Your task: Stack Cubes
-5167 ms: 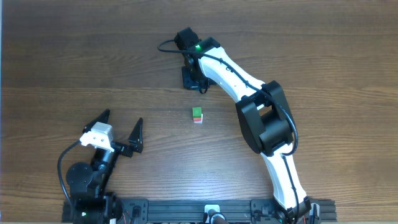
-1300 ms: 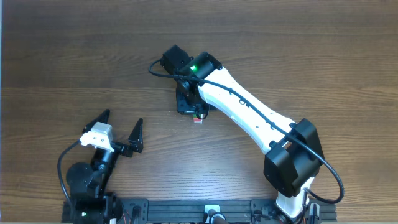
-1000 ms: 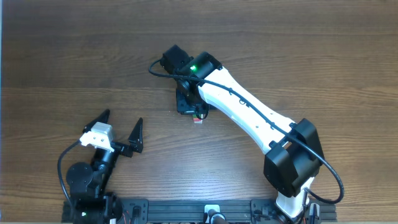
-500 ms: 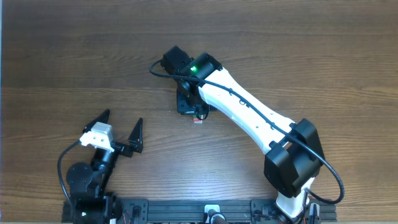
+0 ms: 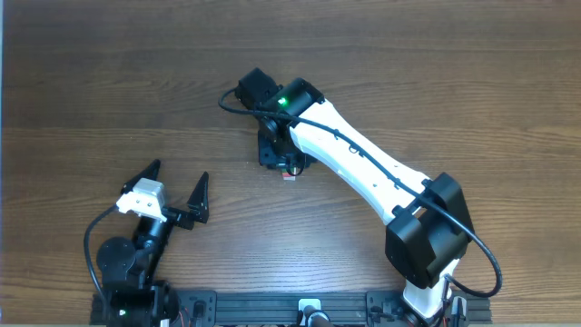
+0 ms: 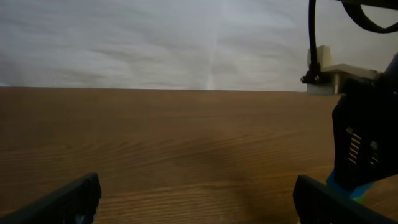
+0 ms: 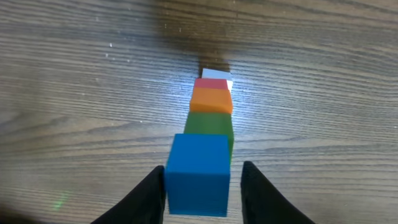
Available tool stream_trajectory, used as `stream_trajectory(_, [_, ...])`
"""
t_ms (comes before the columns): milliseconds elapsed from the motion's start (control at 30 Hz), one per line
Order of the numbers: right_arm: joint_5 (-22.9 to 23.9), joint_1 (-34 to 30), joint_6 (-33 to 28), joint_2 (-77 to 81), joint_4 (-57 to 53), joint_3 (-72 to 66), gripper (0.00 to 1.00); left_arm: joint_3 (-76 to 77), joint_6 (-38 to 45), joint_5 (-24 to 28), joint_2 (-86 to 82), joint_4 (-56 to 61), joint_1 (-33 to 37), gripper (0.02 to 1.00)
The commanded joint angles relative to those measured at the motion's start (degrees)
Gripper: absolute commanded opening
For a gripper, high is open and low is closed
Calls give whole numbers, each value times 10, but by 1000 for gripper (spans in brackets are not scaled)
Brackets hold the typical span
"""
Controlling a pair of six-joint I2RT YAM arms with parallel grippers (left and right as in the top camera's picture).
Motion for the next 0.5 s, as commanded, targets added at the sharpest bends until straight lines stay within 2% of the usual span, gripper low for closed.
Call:
stream_trajectory(33, [-3,4,2,-19,2,-6,441,-3,9,5,-4,1,3,998])
stream_trajectory(67, [-3,4,2,-19,2,-6,498,-3,9,5,-4,1,3,998])
stream_trajectory(167, [2,3,1,-19,10,-6,759,-3,9,5,-4,1,3,998])
stream_trajectory(233, [4,3,-12,-19,25,-6,855,-3,9,5,-4,1,3,998])
stream_trajectory(300, [3,2,-16,-19,40,-6,993,-3,9,5,-4,1,3,998])
stream_trajectory(400, [4,0,-30,-19,58,-6,993,-3,9,5,-4,1,3,998])
stream_trajectory(500, [24,-14,-44,-19,80,-6,991,-3,9,5,-4,1,3,998])
